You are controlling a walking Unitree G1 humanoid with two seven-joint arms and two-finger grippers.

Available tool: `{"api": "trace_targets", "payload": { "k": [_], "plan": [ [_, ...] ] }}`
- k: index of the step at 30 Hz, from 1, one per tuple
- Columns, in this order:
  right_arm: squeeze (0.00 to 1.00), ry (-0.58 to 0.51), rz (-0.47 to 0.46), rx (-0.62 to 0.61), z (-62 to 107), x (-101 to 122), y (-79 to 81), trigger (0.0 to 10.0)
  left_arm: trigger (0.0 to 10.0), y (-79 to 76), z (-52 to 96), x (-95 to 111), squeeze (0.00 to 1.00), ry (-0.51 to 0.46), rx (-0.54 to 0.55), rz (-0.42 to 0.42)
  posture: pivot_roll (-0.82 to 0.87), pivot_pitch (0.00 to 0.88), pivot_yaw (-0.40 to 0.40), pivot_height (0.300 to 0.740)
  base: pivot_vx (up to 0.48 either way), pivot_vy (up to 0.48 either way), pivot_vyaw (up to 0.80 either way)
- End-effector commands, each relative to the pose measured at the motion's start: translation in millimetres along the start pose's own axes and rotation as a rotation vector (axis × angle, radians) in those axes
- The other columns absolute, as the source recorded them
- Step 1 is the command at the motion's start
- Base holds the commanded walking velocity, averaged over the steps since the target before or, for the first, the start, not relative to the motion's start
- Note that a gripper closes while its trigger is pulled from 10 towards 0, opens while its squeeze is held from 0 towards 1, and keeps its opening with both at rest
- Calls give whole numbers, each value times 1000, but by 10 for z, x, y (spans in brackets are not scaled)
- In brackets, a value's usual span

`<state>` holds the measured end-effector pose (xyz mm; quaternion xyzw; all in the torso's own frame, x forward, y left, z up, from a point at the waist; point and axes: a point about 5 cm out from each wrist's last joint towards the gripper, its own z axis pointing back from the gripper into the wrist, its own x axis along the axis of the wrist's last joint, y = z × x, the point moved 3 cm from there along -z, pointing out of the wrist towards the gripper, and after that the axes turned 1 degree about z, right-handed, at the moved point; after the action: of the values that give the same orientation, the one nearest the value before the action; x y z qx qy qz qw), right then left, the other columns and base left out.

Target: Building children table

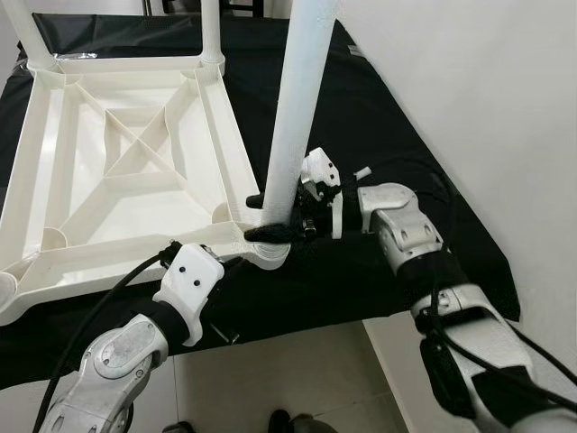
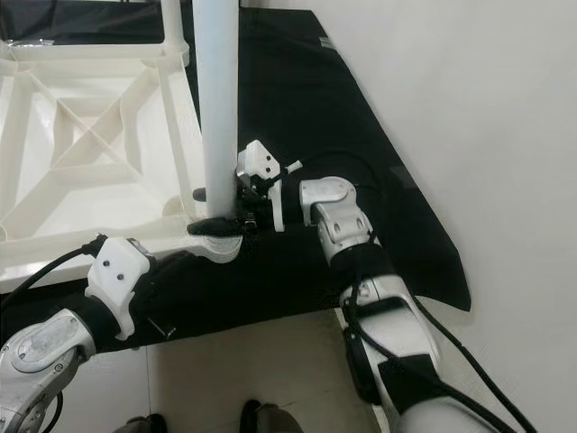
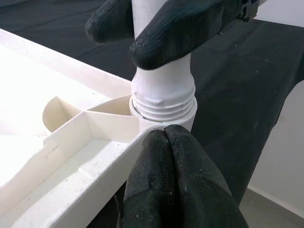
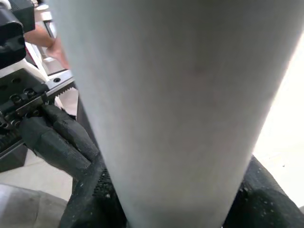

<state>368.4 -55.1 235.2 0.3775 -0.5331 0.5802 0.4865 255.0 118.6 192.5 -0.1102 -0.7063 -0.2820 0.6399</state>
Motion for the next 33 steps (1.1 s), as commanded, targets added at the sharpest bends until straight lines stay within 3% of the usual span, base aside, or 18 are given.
{"api": "trace_targets", "payload": {
  "k": [1,9,11,12,13,14,15,16,18,19,20,22,27,28,29,31,32,33],
  "plan": [
    [0,-13,-13,4,8,-13,-12,0,10000,-42,30,-6,0,11,-16,-4,146,243,-174,740,0,0,0],
    [0,-10,-21,-64,124,-150,-9,0,10000,-51,16,-2,0,7,-17,-3,131,239,-179,740,0,0,0],
    [0,23,-38,-248,225,-317,-62,0,10000,-46,16,-6,0,6,-16,-2,103,236,-185,740,0,0,0],
    [0,23,-38,-248,225,-317,-62,0,10000,-46,16,-6,0,6,-16,-2,103,236,-185,740,0,0,0],
    [0,90,-142,-568,255,-611,-78,0,10000,-46,21,-9,0,5,-20,0,92,236,-186,740,0,0,0],
    [0,90,-142,-568,255,-611,-78,0,10000,-46,21,-9,0,5,-20,0,92,236,-186,740,0,0,0],
    [0,132,-187,-725,276,-743,-56,0,10000,-45,25,-10,0,4,-22,1,87,238,-184,740,0,0,0],
    [0,177,-305,-898,180,-941,280,0,10000,-38,27,0,0,1,-25,9,83,249,-173,740,0,0,0],
    [0,177,-330,-912,157,-955,366,0,10000,-36,27,3,0,0,-25,11,83,249,-173,740,0,0,0],
    [0,192,-291,-894,80,-934,450,0,10000,-39,27,-8,0,3,-28,11,76,244,-159,740,0,0,0],
    [0,190,-227,-861,24,-875,425,0,10000,-46,23,-14,0,4,-31,14,67,237,-158,740,0,0,0],
    [0,188,-182,-837,-13,-833,407,0,10000,-51,20,-19,0,4,-34,17,67,237,-158,740,0,0,0],
    [0,204,-206,-805,-50,-873,362,0,10000,-88,-14,-19,0,-2,-43,24,67,230,-173,740,0,0,0],
    [0,208,-209,-813,-53,-871,360,7882,10000,-97,-17,-18,0,-4,-46,25,67,230,-173,740,0,0,0],
    [0,203,-216,-803,-67,-856,347,10000,10000,-83,-13,-19,0,-3,-40,21,70,228,-172,740,0,0,0],
    [0,203,-216,-803,-67,-856,347,10000,10000,-83,-13,-19,0,-3,-40,21,70,228,-172,740,0,0,0],
    [1000,124,-246,-733,-143,-708,351,10000,10000,-60,-17,-13,0,-6,-32,18,69,222,-167,740,0,0,0],
    [1000,124,-246,-733,-143,-708,351,10000,10000,-60,-17,-13,0,-6,-32,18,69,222,-167,740,0,0,0]
  ]
}}
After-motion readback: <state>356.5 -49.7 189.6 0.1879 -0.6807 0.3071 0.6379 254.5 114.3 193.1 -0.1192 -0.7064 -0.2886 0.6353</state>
